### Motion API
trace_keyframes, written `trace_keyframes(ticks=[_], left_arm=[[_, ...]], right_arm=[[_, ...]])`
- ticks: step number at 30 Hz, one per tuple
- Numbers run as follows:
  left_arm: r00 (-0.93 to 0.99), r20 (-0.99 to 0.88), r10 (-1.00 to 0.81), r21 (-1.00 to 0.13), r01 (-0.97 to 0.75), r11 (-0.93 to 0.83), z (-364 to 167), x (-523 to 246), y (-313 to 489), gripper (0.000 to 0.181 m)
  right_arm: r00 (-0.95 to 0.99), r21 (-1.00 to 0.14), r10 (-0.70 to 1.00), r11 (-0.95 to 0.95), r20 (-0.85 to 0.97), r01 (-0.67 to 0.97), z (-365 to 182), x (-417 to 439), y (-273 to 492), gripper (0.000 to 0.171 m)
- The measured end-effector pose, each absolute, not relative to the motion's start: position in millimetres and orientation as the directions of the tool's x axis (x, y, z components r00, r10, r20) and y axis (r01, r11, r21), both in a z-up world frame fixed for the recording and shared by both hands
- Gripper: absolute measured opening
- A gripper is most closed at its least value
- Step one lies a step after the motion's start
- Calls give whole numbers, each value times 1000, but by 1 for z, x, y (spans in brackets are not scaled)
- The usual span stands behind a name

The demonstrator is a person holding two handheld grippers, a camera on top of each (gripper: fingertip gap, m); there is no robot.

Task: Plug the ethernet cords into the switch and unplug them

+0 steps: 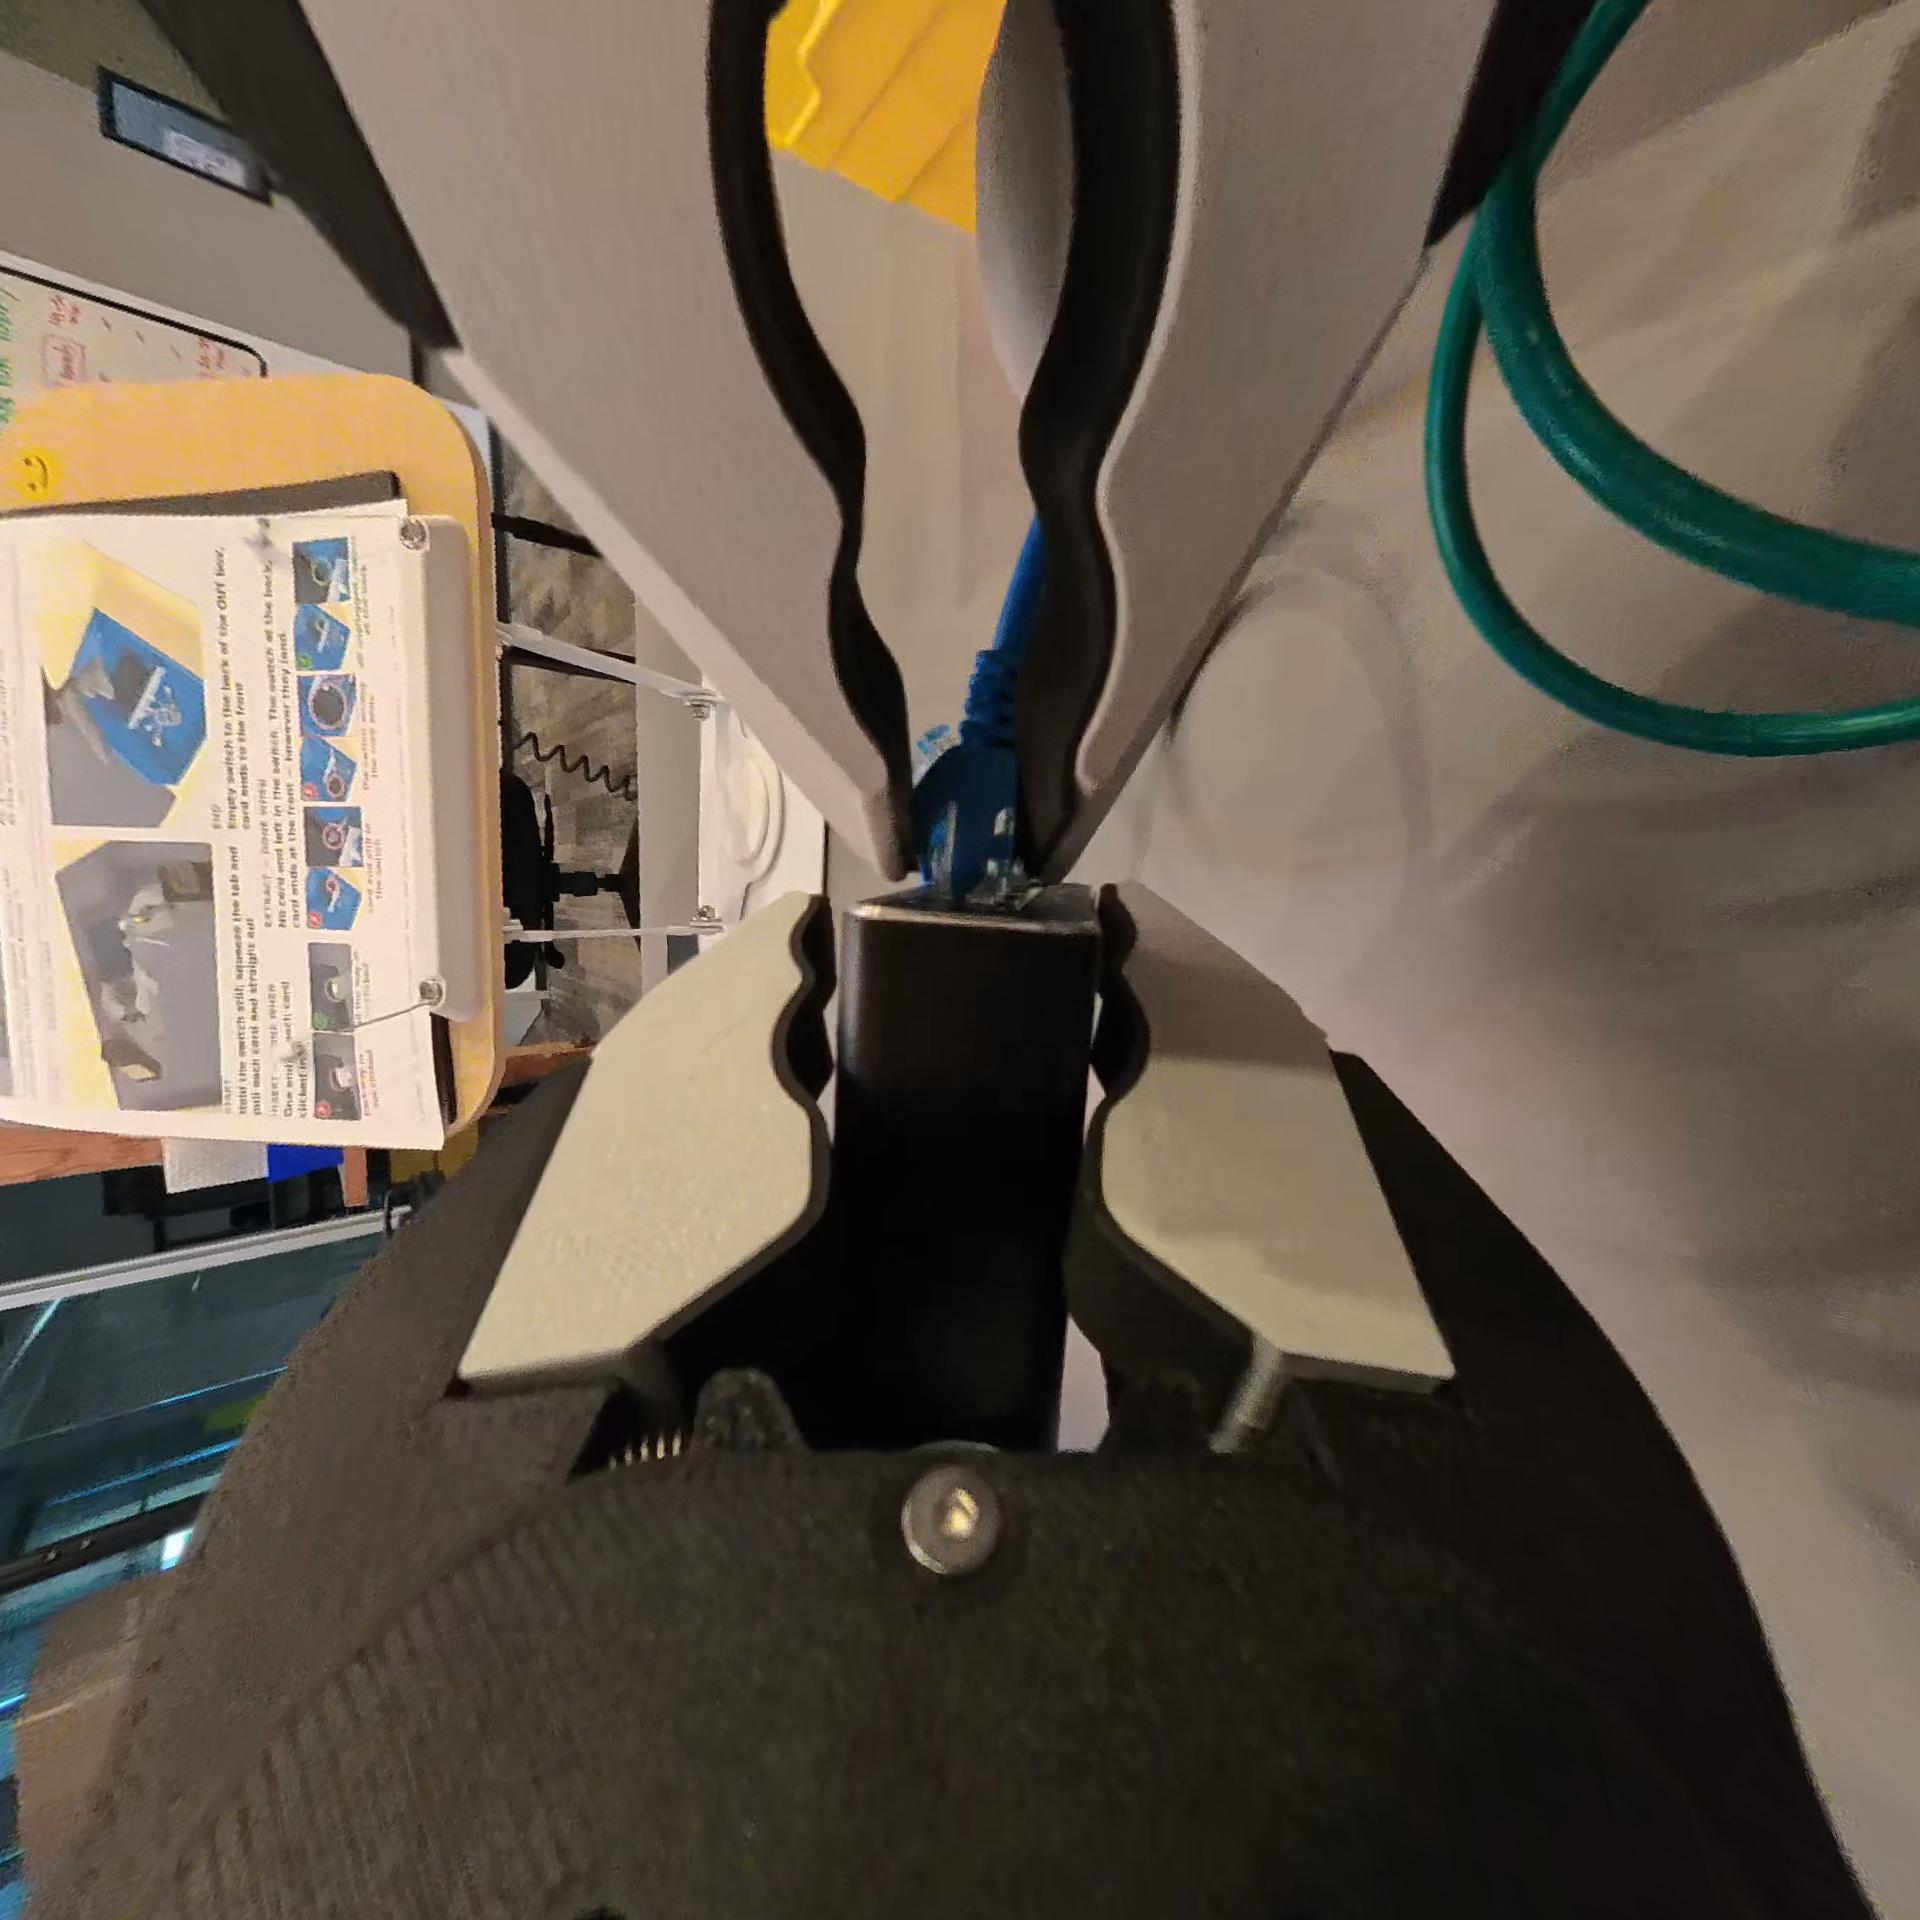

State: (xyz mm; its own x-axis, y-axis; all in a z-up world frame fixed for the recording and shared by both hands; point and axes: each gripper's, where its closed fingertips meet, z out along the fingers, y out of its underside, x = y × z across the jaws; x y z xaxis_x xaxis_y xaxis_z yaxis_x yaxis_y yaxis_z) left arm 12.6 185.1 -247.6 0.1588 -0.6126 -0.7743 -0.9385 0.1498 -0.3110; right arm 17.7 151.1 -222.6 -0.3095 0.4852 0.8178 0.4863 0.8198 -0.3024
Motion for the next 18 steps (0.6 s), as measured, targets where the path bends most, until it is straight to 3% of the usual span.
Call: trace_keyframes(ticks=[6,18], left_arm=[[148,-768,-623,-317,-933,170,-252,14,182,46],[109,-773,-625,-308,-926,220,-257,23,178,45]], right_arm=[[-343,-361,557,793,757,491,-226,18,148,9],[-525,-357,593,798,611,486,-231,26,141,8]])
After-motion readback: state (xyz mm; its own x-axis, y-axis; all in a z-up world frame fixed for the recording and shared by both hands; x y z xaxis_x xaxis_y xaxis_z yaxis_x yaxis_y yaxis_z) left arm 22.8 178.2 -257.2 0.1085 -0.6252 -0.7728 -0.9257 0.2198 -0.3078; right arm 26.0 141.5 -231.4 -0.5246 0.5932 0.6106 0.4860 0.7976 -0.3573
